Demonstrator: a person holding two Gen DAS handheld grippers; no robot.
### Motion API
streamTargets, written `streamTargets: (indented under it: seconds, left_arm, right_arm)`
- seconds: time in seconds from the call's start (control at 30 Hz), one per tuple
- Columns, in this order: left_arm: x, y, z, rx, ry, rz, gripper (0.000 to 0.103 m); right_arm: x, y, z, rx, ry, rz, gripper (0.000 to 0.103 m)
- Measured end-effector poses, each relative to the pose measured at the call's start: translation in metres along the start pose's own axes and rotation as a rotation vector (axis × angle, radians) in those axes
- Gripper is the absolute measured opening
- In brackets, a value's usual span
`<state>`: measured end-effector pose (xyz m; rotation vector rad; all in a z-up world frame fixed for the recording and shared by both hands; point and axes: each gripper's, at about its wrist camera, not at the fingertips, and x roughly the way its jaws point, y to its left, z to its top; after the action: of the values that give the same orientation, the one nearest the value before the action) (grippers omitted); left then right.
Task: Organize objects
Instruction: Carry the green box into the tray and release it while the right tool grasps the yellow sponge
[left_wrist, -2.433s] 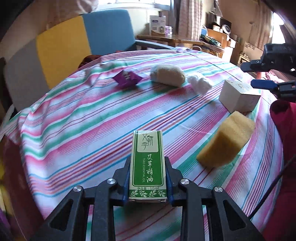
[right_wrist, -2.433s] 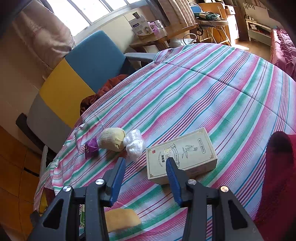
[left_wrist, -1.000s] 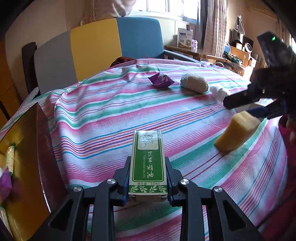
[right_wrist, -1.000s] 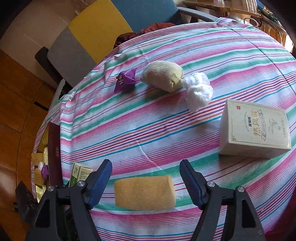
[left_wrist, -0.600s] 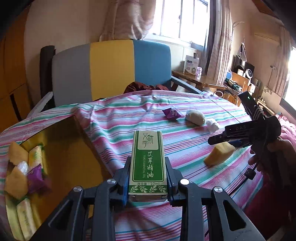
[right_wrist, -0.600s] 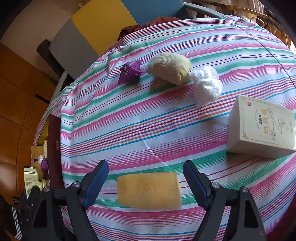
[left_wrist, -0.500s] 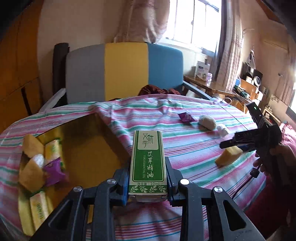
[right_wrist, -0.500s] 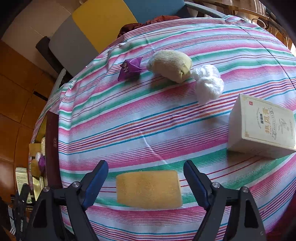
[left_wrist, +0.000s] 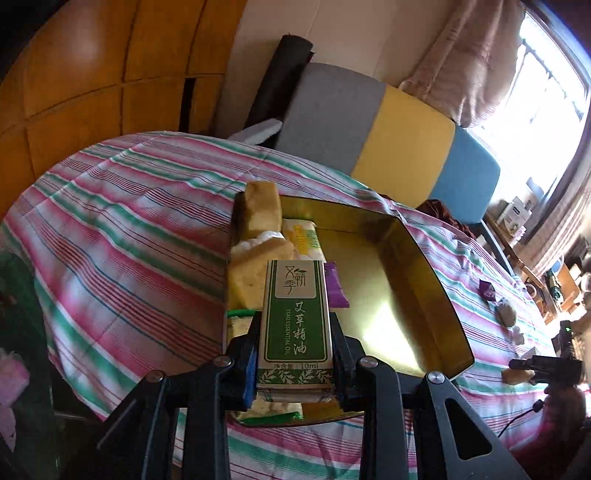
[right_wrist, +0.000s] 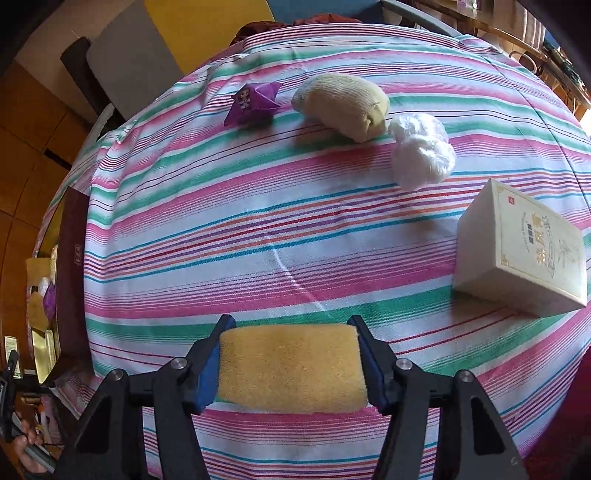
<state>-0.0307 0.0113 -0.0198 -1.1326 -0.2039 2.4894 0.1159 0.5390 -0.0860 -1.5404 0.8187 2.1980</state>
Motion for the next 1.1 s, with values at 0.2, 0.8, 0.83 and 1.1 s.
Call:
streamTargets:
  seconds: [0.2, 0.8, 0.83, 1.1]
  left_arm:
    - [0.027, -0.032, -0.001, 0.082, 0.087, -0.048, 0.031]
    - [0.08, -0.045, -0.018, 0.14, 0.172, 0.106, 0.048]
    - [0.078, -0.044, -0.019, 0.137, 0.168, 0.105, 0.048]
    - [0.041, -0.041, -0.02, 0.172, 0.039, 0.143, 0.048]
  right_arm:
    - [0.0, -0.001, 0.0, 0.007, 0.002, 0.004, 0.063]
    - [-0.002, -0.002, -0.002, 0.01, 0.002, 0.005, 0.063]
    - [-0.002, -0.002, -0.002, 0.009, 0.001, 0.004, 0.063]
    - [-0.007, 0.001, -0.004, -0.012, -0.022, -0.012, 0.061]
